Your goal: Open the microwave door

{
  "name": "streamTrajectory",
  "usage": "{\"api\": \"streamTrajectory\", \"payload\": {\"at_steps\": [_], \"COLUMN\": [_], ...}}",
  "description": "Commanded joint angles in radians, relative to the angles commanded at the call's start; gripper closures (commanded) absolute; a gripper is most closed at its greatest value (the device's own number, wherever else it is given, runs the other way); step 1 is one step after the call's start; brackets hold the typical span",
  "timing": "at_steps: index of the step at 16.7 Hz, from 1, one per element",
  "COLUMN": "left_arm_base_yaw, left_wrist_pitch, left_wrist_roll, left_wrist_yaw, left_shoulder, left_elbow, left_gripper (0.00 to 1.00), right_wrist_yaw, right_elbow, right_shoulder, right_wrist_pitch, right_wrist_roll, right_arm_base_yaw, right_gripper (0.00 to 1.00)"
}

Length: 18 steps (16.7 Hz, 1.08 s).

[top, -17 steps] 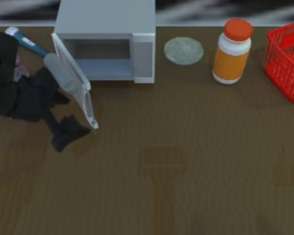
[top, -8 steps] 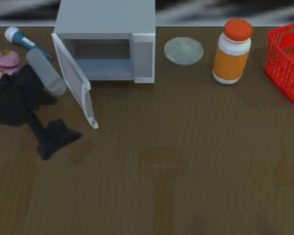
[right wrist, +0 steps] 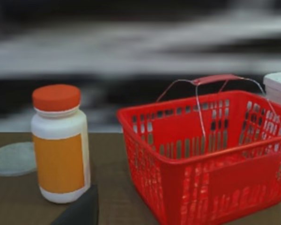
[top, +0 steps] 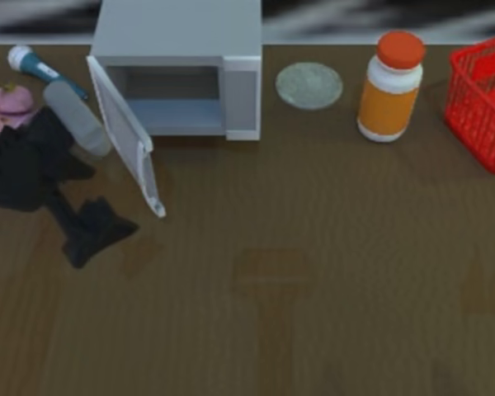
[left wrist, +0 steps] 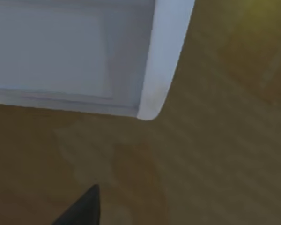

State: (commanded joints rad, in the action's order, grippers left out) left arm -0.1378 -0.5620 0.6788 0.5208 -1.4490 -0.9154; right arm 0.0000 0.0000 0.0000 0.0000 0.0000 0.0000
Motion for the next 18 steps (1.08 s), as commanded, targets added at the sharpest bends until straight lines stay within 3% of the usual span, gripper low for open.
{"api": "streamTrajectory", "payload": {"at_steps": [6,18], "left_arm_base_yaw": [-0.067,-0.255], "left_wrist_pitch": [-0.294,-1.079], "left_wrist_roll": [-0.327,-1.41], "left_wrist_yaw": [-0.121,-0.495], "left_shoulder": [-0.217,-0.698], "left_elbow": [-0.342,-1.434], "left_gripper": [0.0,0.0], "right_wrist_yaw": [0.0,0.0], "right_elbow": [0.0,0.0], "right_shoulder": [0.0,0.0], "right_wrist_pitch": [0.0,0.0], "right_wrist_roll": [0.0,0.0], "right_arm_base_yaw": [0.0,0.0], "right_gripper": [0.0,0.0]}}
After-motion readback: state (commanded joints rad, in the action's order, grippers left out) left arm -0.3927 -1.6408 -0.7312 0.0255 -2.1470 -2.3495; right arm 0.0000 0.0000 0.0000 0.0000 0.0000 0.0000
